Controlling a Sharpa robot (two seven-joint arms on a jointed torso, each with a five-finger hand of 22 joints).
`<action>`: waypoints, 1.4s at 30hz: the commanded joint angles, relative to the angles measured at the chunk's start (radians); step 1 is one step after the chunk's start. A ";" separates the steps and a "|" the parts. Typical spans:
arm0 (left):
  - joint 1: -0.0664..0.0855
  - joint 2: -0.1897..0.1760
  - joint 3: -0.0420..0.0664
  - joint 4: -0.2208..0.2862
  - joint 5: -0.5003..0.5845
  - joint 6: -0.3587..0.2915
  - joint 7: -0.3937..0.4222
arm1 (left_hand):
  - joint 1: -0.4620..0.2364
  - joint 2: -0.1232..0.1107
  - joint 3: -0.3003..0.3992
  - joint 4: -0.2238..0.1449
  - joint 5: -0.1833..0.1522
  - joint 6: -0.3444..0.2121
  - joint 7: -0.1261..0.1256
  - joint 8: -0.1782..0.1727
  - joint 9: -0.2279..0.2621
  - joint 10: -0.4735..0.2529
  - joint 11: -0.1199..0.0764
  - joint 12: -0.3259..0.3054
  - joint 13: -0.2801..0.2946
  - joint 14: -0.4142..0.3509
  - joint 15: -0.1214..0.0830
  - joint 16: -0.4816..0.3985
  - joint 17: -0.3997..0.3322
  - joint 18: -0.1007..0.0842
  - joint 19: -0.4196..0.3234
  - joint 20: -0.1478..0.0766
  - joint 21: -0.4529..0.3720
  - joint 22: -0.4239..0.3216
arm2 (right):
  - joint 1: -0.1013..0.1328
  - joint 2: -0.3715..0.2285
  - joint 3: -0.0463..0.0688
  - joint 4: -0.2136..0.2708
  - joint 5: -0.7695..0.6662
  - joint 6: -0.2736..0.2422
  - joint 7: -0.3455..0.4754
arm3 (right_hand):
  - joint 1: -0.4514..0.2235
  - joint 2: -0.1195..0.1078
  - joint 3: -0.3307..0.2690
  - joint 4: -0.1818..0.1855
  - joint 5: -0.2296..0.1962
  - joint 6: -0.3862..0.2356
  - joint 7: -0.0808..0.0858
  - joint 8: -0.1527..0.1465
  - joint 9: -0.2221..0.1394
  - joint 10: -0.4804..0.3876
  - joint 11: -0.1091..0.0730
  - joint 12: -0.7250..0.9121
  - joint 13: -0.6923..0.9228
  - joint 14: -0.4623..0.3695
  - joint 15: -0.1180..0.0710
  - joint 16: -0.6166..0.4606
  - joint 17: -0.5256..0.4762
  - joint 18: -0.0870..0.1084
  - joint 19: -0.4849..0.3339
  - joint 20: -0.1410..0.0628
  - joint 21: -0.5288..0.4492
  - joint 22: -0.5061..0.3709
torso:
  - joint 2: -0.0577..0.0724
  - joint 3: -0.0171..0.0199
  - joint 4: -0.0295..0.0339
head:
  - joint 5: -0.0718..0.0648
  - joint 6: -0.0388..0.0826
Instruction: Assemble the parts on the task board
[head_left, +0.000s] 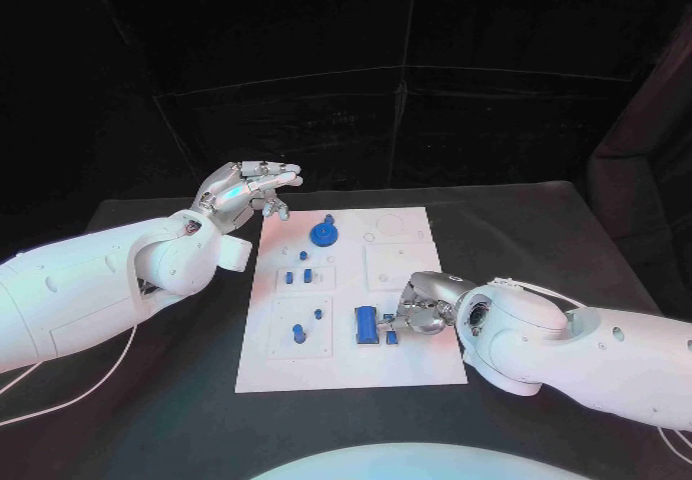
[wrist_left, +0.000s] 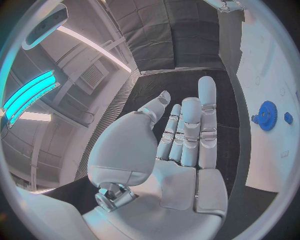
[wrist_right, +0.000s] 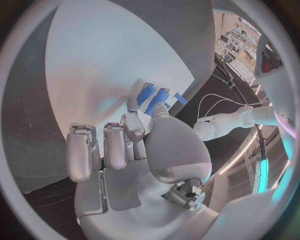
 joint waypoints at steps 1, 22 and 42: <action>0.002 0.001 0.001 0.000 0.000 0.013 0.002 | 0.001 0.012 -0.005 0.002 -0.001 -0.005 0.001 0.001 0.001 -0.005 -0.002 0.004 0.002 -0.005 0.000 0.004 -0.001 0.005 0.006 0.003 -0.003 -0.002 | 0.001 -0.005 0.000 0.003 -0.033 -0.014 -0.002 | -0.007 -0.001 -0.006 0.000 -0.012 -0.001 0.000 0.005 0.002 0.006 0.001 -0.004 -0.001 0.053 -0.009 -0.007 -0.002 -0.012 0.060 -0.007 -0.003 0.206 | 0.000 0.0003 -0.0006 | 0.000 0.000; 0.001 0.000 0.000 -0.001 0.000 0.014 -0.002 | 0.001 0.013 -0.007 0.002 -0.001 -0.005 0.001 0.001 0.001 -0.007 -0.002 0.005 0.001 -0.007 0.000 0.004 -0.003 0.005 0.006 0.004 -0.004 -0.002 | 0.001 -0.069 0.000 0.029 -0.005 0.089 0.141 | 0.069 -0.018 -0.026 -0.026 -0.034 -0.012 0.002 0.007 0.016 0.002 0.002 -0.013 -0.002 0.053 -0.007 -0.011 -0.004 -0.011 0.057 -0.005 -0.006 0.204 | 0.001 -0.0002 -0.0002 | 0.000 0.002; 0.001 -0.002 0.000 0.000 0.000 0.014 -0.003 | 0.001 0.013 -0.007 0.002 -0.001 -0.005 0.001 0.001 0.001 -0.007 -0.002 0.005 0.001 -0.007 0.000 0.004 -0.003 0.005 0.006 0.004 -0.004 -0.002 | 0.001 -0.043 0.000 -0.014 -0.019 0.087 0.093 | 0.097 0.017 -0.018 -0.030 -0.028 -0.011 0.002 0.011 0.022 0.002 0.002 -0.011 0.002 0.054 -0.007 -0.011 -0.003 -0.011 0.058 -0.004 -0.006 0.204 | 0.002 0.0011 0.0009 | 0.007 -0.007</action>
